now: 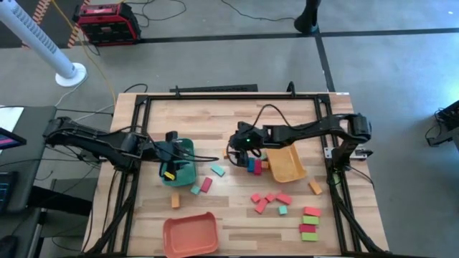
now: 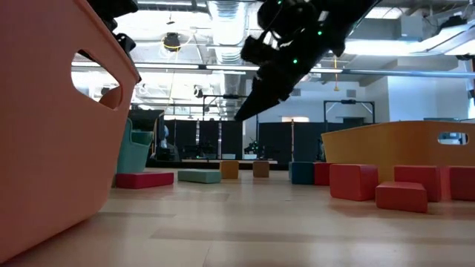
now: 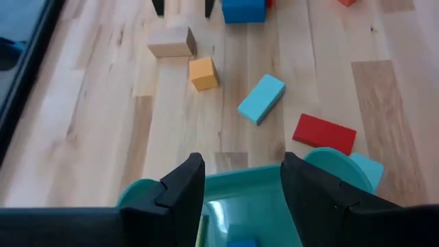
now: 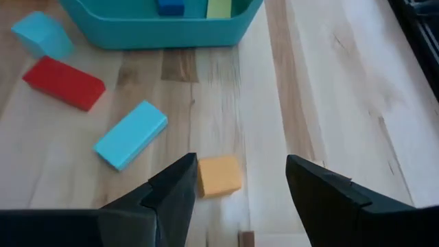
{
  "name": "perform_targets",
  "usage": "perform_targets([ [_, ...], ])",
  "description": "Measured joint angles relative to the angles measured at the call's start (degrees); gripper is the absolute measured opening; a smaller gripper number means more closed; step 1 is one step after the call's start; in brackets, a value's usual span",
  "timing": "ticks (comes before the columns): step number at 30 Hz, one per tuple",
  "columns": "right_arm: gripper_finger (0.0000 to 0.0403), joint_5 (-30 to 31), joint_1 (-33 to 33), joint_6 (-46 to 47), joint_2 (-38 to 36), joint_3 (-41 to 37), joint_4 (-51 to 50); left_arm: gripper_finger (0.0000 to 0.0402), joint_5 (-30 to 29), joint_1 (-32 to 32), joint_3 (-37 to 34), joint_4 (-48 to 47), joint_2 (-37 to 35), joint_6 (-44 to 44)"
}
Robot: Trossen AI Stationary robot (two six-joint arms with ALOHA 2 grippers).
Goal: Sort blocks by size
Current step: Put the top yellow cube block into the yellow bin
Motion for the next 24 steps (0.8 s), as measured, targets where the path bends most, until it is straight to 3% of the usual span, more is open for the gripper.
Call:
perform_targets([
  [10, 0.0255, -0.19, 0.16, 0.68, 4.46, -0.01, -0.17, 0.0181, 0.02, 0.00, -0.18, -0.61, -1.19, 1.13],
  [24, 0.0255, -3.31, -2.28, 0.46, 8.51, 0.12, 3.87, 0.0181, 0.09, 0.00, -7.68, 12.05, -1.19, 3.24],
])
